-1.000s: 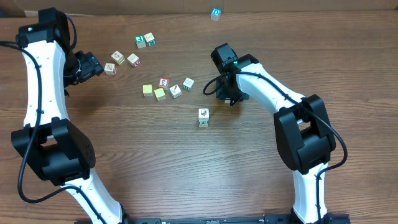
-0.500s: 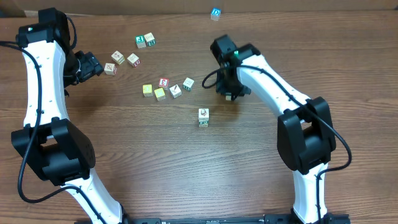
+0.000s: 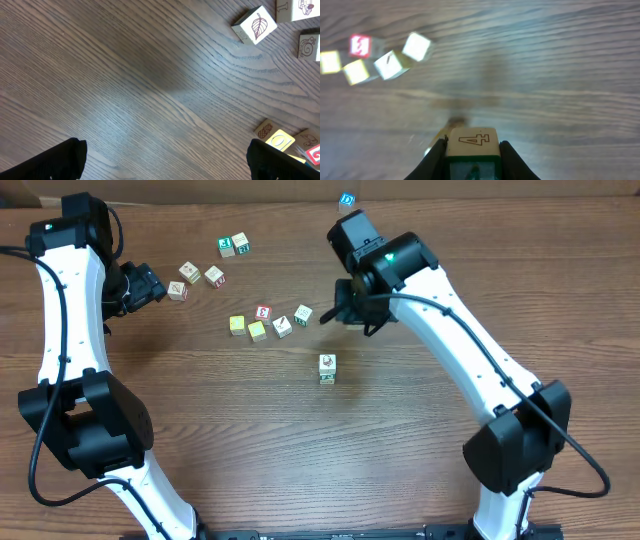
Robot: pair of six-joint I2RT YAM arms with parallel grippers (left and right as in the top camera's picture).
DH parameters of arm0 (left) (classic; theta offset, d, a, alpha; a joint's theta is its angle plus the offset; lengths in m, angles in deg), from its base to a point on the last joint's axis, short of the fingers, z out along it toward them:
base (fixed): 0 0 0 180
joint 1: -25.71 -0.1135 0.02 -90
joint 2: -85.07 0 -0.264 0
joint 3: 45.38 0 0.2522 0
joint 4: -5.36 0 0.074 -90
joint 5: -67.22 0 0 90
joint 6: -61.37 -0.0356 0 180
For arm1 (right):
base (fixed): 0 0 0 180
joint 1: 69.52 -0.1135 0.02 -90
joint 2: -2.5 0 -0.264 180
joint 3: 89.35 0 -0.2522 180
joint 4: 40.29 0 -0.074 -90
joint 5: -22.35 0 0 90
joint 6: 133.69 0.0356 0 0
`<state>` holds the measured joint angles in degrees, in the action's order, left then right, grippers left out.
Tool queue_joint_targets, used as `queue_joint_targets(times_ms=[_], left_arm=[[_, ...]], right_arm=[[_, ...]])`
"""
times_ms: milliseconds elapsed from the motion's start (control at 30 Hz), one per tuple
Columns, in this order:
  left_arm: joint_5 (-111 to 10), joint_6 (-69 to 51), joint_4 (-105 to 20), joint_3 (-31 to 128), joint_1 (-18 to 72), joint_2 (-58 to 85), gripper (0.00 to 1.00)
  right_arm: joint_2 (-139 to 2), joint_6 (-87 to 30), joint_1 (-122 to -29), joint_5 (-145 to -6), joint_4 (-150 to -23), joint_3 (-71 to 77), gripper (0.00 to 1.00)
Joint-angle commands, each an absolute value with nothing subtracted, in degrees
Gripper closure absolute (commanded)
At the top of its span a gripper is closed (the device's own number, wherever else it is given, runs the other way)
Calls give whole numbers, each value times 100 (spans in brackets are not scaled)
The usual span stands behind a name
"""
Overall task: Form a tower
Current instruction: 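Carry the green 4 block over the tower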
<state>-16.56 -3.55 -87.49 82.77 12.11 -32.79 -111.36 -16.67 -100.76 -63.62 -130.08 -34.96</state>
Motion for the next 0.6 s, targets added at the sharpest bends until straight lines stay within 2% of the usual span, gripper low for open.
queue_joint_targets(times_ms=[0,567], left_arm=[[-1667,-381,-8743,8351,1224,-3192,1],[-1667,-381,-8743,8351,1224,-3192,0]], right_arm=[[-10970,-1496,-10255,-6499,-13113,-3641,78],[-10975,-585,-10874,-6475,-12925,-2898,78]])
